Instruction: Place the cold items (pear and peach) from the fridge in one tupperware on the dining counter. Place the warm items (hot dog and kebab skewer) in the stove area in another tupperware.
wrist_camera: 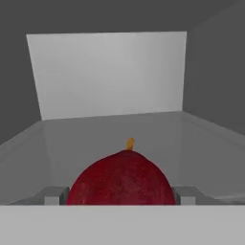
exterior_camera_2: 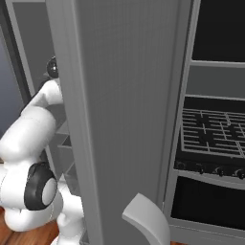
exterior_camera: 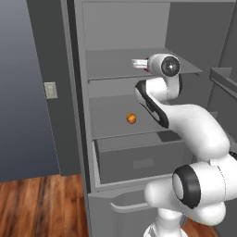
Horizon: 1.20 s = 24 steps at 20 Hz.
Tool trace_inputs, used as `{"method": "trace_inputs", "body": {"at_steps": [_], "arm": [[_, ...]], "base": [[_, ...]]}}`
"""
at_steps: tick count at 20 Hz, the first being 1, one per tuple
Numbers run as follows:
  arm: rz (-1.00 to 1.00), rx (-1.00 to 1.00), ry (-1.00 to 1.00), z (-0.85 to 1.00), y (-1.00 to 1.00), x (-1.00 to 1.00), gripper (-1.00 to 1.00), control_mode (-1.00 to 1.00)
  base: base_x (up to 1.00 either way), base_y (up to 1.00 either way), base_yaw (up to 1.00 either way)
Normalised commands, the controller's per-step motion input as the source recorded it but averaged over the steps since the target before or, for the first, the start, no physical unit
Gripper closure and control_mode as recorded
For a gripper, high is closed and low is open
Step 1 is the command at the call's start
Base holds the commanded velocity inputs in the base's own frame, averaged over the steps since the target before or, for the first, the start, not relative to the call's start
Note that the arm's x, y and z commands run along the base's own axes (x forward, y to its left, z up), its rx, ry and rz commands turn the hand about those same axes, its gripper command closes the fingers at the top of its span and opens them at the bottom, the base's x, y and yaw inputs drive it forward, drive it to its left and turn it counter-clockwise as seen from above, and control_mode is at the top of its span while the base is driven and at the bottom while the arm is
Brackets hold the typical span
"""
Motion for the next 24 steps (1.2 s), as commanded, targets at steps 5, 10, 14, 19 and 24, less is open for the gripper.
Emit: {"method": "trace_inputs", "body": {"at_steps": [5,10,14,19,24], "arm": [[-0.07,0.02,0.35,0.07,0.00,-1.00,1.00,-1.00],[-0.11,0.03,0.44,-0.01,-0.02,-1.00,1.00,-1.00],[-0.07,0.01,0.37,-0.41,0.00,-1.00,1.00,-1.00],[0.00,0.09,0.26,-0.70,0.17,-0.95,1.00,-1.00],[0.04,0.22,0.02,-0.67,0.26,-0.57,1.00,-1.00]], "base": [[0.00,0.00,0.00],[0.00,0.00,0.00],[0.00,0.00,0.00],[0.00,0.00,0.00],[0.00,0.00,0.00]]}}
